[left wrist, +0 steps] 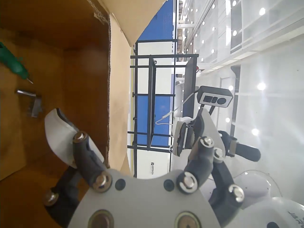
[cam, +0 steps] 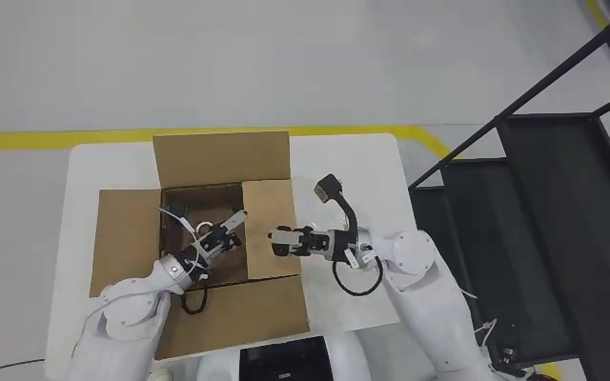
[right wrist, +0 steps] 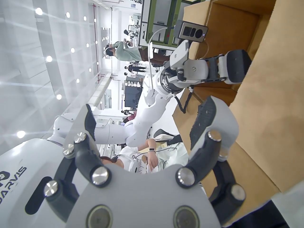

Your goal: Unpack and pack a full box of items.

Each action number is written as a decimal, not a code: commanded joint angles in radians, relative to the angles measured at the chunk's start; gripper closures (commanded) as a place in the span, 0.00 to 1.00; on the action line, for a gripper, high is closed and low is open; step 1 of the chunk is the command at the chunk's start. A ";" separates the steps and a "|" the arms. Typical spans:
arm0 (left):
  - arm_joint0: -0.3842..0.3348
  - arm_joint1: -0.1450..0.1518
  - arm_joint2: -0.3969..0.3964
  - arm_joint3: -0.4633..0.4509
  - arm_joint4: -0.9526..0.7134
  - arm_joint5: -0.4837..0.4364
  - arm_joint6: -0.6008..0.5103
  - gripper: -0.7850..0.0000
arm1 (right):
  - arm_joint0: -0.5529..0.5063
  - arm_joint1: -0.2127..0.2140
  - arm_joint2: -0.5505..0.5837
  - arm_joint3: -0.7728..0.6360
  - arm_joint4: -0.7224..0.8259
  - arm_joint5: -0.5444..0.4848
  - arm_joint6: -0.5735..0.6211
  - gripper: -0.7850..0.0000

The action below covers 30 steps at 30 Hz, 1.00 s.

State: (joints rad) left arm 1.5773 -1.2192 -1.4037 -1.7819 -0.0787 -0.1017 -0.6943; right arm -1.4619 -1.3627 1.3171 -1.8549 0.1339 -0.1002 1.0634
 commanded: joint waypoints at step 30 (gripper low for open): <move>-0.236 -0.056 0.305 0.154 -0.343 0.000 0.073 0.00 | -0.171 0.071 0.095 -0.190 0.001 -0.022 0.021 0.00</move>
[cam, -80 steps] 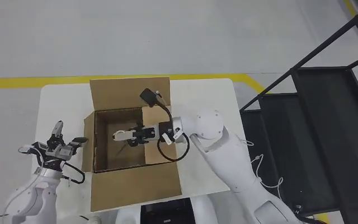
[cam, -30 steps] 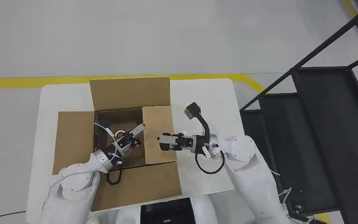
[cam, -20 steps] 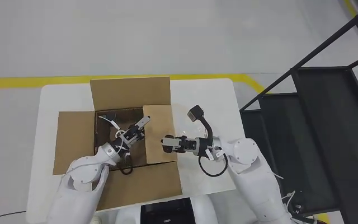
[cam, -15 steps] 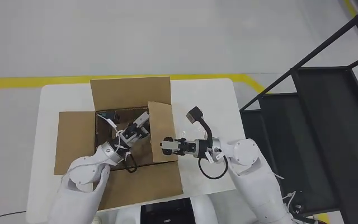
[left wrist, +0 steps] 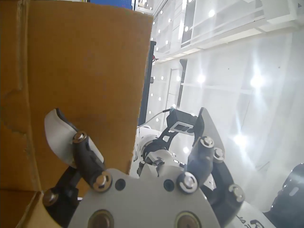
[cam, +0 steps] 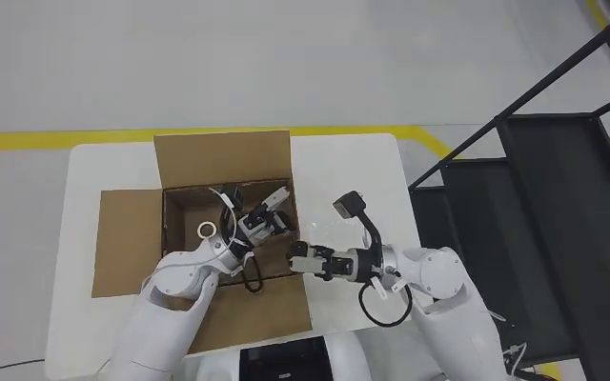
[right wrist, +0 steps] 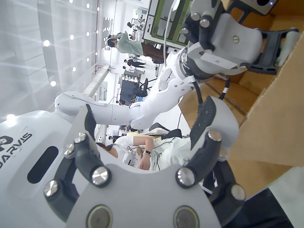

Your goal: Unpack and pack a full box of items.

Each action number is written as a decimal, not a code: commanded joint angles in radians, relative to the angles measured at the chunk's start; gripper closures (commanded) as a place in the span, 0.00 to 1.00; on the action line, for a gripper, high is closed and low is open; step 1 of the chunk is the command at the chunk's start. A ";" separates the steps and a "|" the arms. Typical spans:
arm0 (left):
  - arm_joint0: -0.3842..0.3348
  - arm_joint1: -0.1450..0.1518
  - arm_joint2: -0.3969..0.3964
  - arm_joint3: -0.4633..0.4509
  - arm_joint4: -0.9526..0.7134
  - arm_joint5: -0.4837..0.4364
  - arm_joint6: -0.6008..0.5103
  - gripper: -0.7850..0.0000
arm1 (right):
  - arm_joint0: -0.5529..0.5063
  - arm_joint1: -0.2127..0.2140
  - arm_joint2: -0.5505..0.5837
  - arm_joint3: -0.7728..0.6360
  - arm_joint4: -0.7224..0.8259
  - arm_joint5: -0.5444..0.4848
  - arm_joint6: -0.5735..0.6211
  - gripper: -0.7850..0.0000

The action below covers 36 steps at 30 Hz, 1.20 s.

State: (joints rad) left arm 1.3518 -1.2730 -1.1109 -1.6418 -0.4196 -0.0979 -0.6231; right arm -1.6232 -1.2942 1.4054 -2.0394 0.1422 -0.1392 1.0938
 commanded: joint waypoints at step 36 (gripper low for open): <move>0.487 0.072 -0.552 -0.485 0.042 -0.218 0.090 0.00 | 0.235 -0.002 -0.209 0.301 -0.287 0.502 -0.439 0.00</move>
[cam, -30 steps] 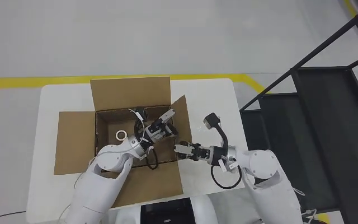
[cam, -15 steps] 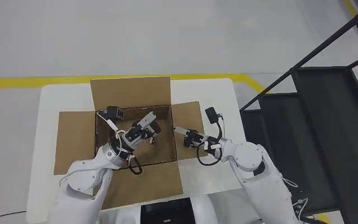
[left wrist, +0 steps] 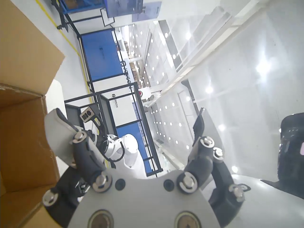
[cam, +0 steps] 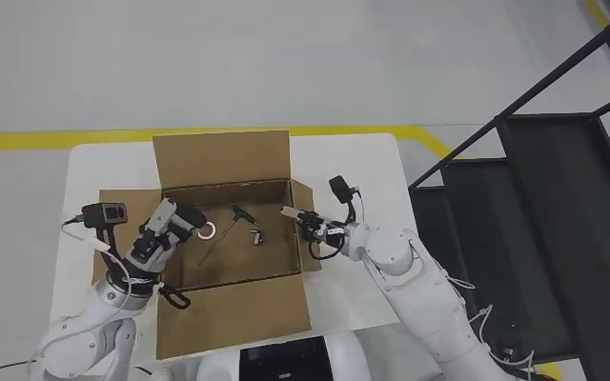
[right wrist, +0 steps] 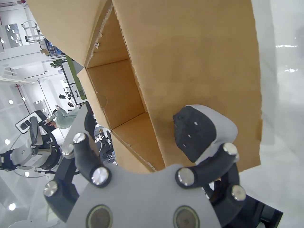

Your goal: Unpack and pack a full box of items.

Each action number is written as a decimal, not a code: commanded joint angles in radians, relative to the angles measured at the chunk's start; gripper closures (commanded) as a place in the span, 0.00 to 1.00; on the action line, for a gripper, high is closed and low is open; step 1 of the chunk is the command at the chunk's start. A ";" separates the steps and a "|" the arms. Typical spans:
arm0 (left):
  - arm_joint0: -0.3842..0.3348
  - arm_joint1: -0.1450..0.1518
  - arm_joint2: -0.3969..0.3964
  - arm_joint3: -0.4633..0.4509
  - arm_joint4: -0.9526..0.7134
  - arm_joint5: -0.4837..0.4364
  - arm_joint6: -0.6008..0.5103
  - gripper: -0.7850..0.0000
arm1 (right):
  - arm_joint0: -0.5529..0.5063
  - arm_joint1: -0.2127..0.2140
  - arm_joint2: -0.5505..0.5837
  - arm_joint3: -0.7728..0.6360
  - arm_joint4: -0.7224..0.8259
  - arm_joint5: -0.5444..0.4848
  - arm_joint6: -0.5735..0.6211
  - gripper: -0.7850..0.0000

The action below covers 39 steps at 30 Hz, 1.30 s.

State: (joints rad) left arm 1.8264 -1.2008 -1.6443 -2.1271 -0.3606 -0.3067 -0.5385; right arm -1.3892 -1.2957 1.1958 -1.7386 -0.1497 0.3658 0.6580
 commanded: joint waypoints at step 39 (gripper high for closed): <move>0.099 -0.026 -0.391 0.235 -0.043 -0.056 0.323 0.00 | 0.644 -0.158 -0.673 0.069 -0.491 0.490 0.303 0.00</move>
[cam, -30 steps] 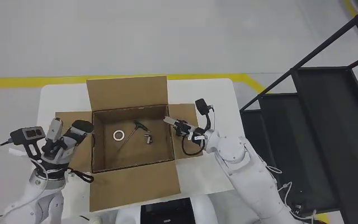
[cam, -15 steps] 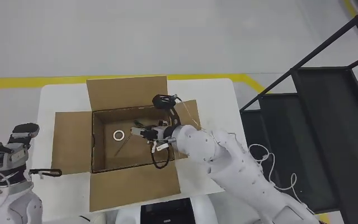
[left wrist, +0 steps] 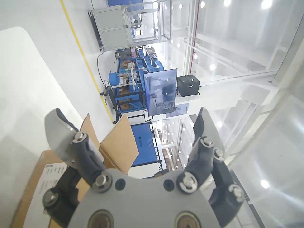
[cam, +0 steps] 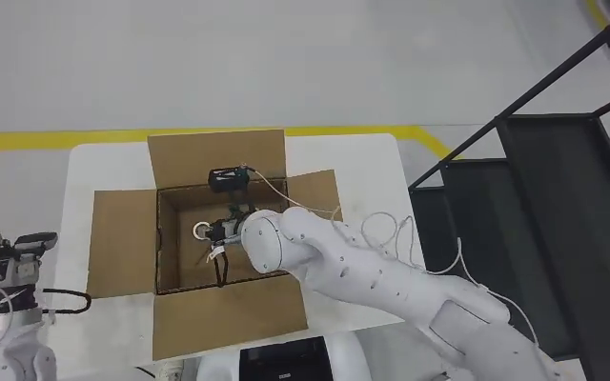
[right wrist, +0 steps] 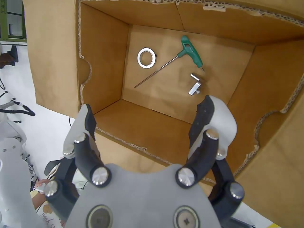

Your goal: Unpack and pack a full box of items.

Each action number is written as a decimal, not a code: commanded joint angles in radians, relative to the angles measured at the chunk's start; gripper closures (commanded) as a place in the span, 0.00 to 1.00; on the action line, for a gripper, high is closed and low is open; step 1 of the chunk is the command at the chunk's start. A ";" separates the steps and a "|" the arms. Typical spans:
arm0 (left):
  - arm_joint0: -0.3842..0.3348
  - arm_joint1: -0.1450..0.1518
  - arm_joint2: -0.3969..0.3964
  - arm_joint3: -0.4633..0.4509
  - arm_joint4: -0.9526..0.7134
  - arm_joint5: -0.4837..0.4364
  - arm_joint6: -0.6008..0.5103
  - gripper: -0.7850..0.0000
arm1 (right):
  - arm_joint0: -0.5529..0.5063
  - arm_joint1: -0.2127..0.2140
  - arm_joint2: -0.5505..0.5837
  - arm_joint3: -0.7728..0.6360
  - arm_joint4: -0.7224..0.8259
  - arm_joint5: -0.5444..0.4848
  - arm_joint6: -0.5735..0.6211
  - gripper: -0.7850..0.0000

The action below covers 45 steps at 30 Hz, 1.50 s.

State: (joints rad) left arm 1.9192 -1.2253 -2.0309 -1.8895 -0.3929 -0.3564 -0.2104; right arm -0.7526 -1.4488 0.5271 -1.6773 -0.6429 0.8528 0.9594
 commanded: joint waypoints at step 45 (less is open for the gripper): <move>0.016 -0.002 -0.009 -0.001 -0.022 -0.016 -0.016 0.00 | 0.113 -0.082 -0.094 0.235 -0.021 -0.047 0.006 0.00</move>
State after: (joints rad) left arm 1.9347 -1.2277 -2.0402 -1.8906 -0.4153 -0.3727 -0.2265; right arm -0.6546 -1.5194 0.4460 -1.4779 -0.6646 0.8095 0.9669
